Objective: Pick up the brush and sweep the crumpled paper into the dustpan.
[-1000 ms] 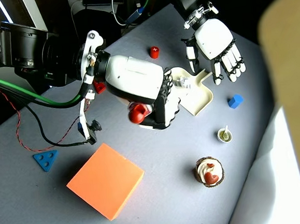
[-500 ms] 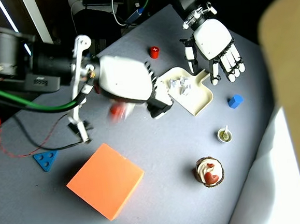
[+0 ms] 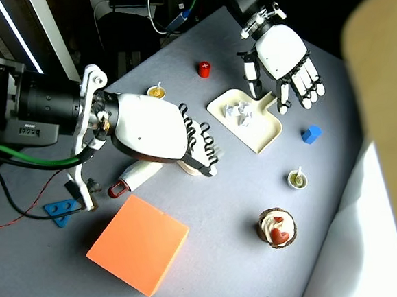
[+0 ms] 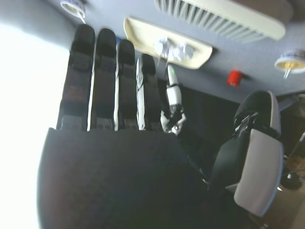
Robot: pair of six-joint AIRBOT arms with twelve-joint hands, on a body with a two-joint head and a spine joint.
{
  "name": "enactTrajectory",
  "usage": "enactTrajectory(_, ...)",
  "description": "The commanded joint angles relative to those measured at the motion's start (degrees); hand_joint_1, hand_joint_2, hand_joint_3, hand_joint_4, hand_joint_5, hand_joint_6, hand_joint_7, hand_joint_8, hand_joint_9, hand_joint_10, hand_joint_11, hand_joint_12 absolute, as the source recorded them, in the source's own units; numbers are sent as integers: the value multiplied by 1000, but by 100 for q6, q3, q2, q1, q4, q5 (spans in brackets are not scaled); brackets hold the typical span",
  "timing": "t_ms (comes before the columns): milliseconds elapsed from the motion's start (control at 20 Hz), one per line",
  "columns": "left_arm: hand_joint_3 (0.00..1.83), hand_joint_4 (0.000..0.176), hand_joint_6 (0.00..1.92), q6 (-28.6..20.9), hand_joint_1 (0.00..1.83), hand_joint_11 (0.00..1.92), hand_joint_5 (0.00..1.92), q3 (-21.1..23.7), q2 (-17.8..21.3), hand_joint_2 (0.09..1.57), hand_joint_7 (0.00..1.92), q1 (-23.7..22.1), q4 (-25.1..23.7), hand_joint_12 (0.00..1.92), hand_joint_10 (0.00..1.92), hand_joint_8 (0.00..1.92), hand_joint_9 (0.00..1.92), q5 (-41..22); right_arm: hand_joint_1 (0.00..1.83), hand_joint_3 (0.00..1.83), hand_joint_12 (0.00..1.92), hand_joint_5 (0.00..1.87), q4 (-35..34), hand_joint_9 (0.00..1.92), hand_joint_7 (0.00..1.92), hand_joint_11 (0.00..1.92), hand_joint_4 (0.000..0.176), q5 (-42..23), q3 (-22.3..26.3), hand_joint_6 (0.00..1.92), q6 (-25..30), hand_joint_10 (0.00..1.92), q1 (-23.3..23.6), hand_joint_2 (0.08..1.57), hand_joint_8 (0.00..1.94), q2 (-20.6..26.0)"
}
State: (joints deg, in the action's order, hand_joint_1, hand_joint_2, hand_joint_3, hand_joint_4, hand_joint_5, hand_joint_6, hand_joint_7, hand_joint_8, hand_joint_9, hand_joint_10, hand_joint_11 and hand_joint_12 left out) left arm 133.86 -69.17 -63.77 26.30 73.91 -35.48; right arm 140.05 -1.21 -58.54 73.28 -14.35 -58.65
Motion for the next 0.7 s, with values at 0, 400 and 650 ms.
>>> enactTrajectory(0, 1, 136, 0, 33, 862, 109, 707, -24, 39, 1076, 232, -61, -255, 8, 3, 3, 182, -420, 293, 1, 47, 341, 9, 494, 432, 467, 0, 78, -14, 0, 14, 0, 110, 801, 0, 55)
enactTrajectory(400, 0, 106, 1, 34, 884, 131, 674, 66, 47, 1082, 211, -207, -276, 17, 8, 7, 170, -423, 286, 12, 4, 311, -215, 388, 353, 383, 0, -535, -151, 4, 17, 0, 330, 841, 0, 133)
enactTrajectory(650, 2, 130, 0, 103, 843, 112, 607, 306, 20, 1088, 182, -259, -43, 8, 0, 0, 139, -571, 277, 1, 0, 259, -218, 317, 302, 326, 0, -625, -191, 4, 18, 0, 410, 830, 5, 201)
